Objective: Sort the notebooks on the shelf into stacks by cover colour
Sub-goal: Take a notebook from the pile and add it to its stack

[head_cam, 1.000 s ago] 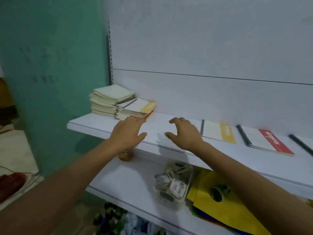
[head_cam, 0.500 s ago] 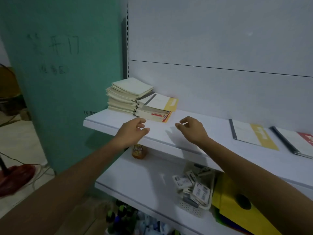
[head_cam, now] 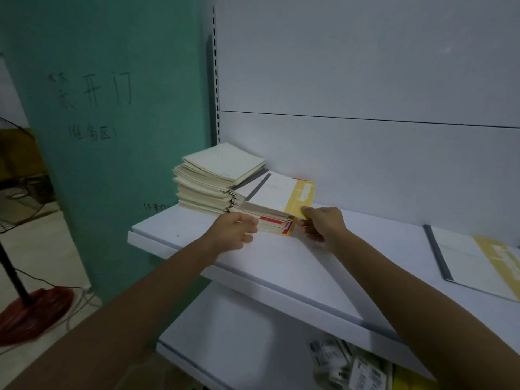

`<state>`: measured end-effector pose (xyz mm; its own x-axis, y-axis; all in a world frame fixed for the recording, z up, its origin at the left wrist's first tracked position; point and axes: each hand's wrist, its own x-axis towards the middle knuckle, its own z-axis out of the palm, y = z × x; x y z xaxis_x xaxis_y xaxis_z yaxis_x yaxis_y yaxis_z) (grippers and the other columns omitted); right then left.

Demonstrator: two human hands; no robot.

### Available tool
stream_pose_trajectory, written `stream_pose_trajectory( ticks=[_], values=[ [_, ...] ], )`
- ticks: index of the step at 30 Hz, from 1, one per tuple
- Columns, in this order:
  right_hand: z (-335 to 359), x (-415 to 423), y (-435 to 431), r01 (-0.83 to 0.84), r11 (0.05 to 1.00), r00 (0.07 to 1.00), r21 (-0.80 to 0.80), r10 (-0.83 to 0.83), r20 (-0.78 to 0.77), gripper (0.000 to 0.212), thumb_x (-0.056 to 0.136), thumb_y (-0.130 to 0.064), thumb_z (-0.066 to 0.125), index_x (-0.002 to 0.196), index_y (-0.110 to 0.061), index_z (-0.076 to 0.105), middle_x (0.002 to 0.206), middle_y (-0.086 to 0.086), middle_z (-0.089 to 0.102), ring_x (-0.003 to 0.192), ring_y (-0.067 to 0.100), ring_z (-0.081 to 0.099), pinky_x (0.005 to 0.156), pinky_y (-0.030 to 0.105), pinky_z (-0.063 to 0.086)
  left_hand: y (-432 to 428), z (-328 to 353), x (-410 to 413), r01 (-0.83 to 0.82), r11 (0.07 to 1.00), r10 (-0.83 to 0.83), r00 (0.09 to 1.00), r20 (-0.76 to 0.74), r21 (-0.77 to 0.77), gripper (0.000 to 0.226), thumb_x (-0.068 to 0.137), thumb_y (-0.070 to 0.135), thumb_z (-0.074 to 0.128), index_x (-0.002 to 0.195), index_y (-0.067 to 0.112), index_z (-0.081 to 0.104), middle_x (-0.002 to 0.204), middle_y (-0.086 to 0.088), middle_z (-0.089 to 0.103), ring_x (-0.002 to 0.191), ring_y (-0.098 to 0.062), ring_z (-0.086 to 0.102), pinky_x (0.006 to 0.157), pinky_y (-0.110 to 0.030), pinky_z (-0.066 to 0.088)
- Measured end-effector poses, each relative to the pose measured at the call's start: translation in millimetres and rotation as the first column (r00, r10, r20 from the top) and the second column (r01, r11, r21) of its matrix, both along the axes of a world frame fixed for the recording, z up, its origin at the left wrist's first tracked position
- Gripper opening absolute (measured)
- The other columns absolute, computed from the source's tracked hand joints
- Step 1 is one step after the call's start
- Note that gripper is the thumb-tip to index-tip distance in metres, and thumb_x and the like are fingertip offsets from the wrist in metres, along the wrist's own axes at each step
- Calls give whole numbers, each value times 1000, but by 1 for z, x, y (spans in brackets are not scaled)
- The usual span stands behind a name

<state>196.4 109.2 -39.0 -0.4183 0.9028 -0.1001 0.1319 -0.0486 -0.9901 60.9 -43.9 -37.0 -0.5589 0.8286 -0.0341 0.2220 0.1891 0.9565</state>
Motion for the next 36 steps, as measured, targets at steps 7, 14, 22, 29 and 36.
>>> stream_pose_trajectory(
  ticks=[7,14,22,29,36],
  values=[
    [13,19,-16,-8,998,980,-57,-4,-197,11,94,-9,55,85,-6,61,67,10,66,53,15,62,48,24,48,11,2,-8,-7,1000,7,976,216,0,65,82,70,43,109,15,64,101,-5,73,91,-19,70,77,-31,53],
    [12,55,-44,-110,987,968,119,134,-212,13,95,-16,56,101,-13,67,59,6,63,50,16,56,55,28,47,27,5,4,111,979,-186,829,527,170,35,90,47,54,113,23,62,102,-5,73,94,-21,67,72,-32,54],
    [3,40,-29,41,952,997,304,-21,-68,28,99,-26,47,93,-9,68,66,5,67,56,17,62,56,29,51,27,14,-8,-6,945,-76,968,240,326,23,90,22,63,113,20,64,106,1,71,97,-14,68,82,-30,54],
    [-6,-8,-13,-34,503,950,863,-253,185,17,94,-19,53,104,-15,65,105,-1,64,98,16,59,77,33,49,-4,9,-41,-106,909,56,989,133,404,27,88,15,67,114,21,63,106,3,71,97,-16,68,85,-34,54],
    [8,-84,-24,-549,253,718,796,-343,605,50,92,-39,51,134,-12,46,138,10,46,127,27,43,93,36,42,-43,23,-88,-38,919,-9,993,116,393,27,89,13,64,112,26,60,105,7,70,97,-15,67,83,-35,54]
  ],
)
